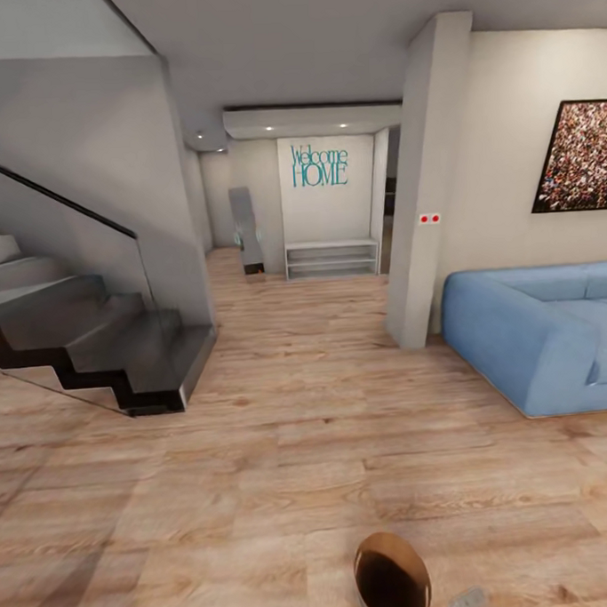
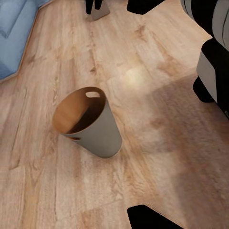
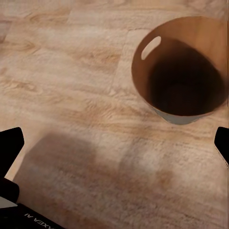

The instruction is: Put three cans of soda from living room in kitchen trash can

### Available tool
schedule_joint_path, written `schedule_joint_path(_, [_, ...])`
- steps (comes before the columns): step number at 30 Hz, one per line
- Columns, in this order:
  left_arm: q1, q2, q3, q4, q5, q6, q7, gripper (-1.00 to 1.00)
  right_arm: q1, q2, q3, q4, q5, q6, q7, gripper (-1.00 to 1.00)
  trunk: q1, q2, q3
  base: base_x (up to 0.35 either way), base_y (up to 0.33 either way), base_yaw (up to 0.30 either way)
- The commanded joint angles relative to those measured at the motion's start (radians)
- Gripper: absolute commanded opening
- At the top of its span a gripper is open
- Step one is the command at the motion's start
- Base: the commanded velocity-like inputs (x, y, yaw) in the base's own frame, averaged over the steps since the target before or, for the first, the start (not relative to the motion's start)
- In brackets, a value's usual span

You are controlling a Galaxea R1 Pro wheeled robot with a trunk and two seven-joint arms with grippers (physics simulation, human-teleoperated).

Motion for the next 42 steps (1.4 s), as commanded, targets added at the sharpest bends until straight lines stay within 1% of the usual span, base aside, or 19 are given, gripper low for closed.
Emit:
schedule_joint_path(1, [0.000, 0.000, 0.000, 0.000, 0.000, 0.000, 0.000, 1.00, 0.000, 0.000, 0.000, 0.000, 0.000, 0.000, 0.000, 1.00, 0.000, 0.000, 0.000, 0.308, 0.000, 0.000])
schedule_joint_path(14, [0.000, 0.000, 0.000, 0.000, 0.000, 0.000, 0.000, 1.00, 0.000, 0.000, 0.000, 0.000, 0.000, 0.000, 0.000, 1.00, 0.000, 0.000, 0.000, 0.298, 0.000, 0.000])
schedule_joint_path(25, [0.000, 0.000, -0.005, -0.001, 0.000, 0.000, -0.003, 1.00, 0.000, 0.000, -0.001, -0.001, -0.001, -0.004, -0.004, 1.00, 0.000, 0.000, 0.000, 0.075, 0.000, 0.000])
schedule_joint_path(27, [0.000, 0.000, -0.006, -0.003, 0.000, 0.000, -0.025, 1.00, -0.001, 0.000, -0.002, -0.003, -0.001, -0.012, -0.026, 1.00, 0.000, 0.000, 0.000, 0.013, 0.000, 0.000])
schedule_joint_path(29, [0.000, 0.000, -0.006, -0.005, 0.000, 0.000, -0.062, 1.00, -0.003, 0.000, -0.002, -0.007, 0.000, -0.016, -0.073, 1.00, 0.000, 0.000, 0.000, 0.009, 0.000, 0.000])
schedule_joint_path(30, [0.000, 0.001, -0.006, -0.012, -0.001, 0.000, -0.145, 1.00, -0.012, 0.003, -0.002, -0.009, 0.000, -0.018, -0.203, 1.00, 0.000, 0.000, 0.000, 0.004, 0.000, 0.000])
schedule_joint_path(34, [0.000, 0.004, -0.006, -0.028, -0.002, -0.001, -0.253, 1.00, -0.046, 0.016, 0.002, 0.000, 0.000, -0.015, -0.408, 1.00, 0.000, 0.000, 0.000, 0.002, 0.000, 0.000])
schedule_joint_path(35, [0.000, 0.006, -0.006, -0.039, -0.003, -0.001, -0.292, 1.00, -0.069, 0.027, 0.004, 0.016, 0.001, -0.014, -0.475, 1.00, 0.000, 0.000, 0.000, 0.001, 0.000, 0.000])
schedule_joint_path(36, [0.000, 0.008, -0.006, -0.052, -0.003, -0.001, -0.323, 1.00, -0.099, 0.035, 0.004, 0.049, 0.001, -0.014, -0.518, 1.00, 0.000, 0.000, 0.000, 0.000, 0.000, 0.000])
schedule_joint_path(37, [0.000, 0.008, -0.006, -0.059, -0.003, -0.001, -0.337, 1.00, -0.115, 0.038, 0.005, 0.071, 0.001, -0.014, -0.534, 1.00, 0.000, 0.000, 0.000, 0.000, 0.000, 0.000])
schedule_joint_path(38, [0.000, 0.009, -0.006, -0.072, -0.004, -0.001, -0.365, 1.00, -0.150, 0.042, 0.005, 0.128, 0.002, -0.015, -0.556, 1.00, 0.000, 0.000, 0.000, 0.000, 0.000, 0.000])
schedule_joint_path(40, [0.000, 0.010, -0.006, -0.083, -0.004, -0.001, -0.393, 1.00, -0.182, 0.045, 0.006, 0.188, 0.002, -0.017, -0.570, 1.00, 0.000, 0.000, 0.000, 0.000, 0.000, 0.000])
schedule_joint_path(41, [0.000, 0.010, -0.006, -0.091, -0.005, -0.001, -0.416, 1.00, -0.208, 0.046, 0.006, 0.235, 0.002, -0.019, -0.580, 1.00, 0.000, 0.000, 0.000, 0.000, 0.000, 0.000])
schedule_joint_path(42, [0.000, 0.011, -0.005, -0.094, -0.005, -0.001, -0.425, 1.00, -0.218, 0.047, 0.006, 0.252, 0.002, -0.020, -0.583, 1.00, 0.000, 0.000, 0.000, 0.000, 0.000, 0.000])
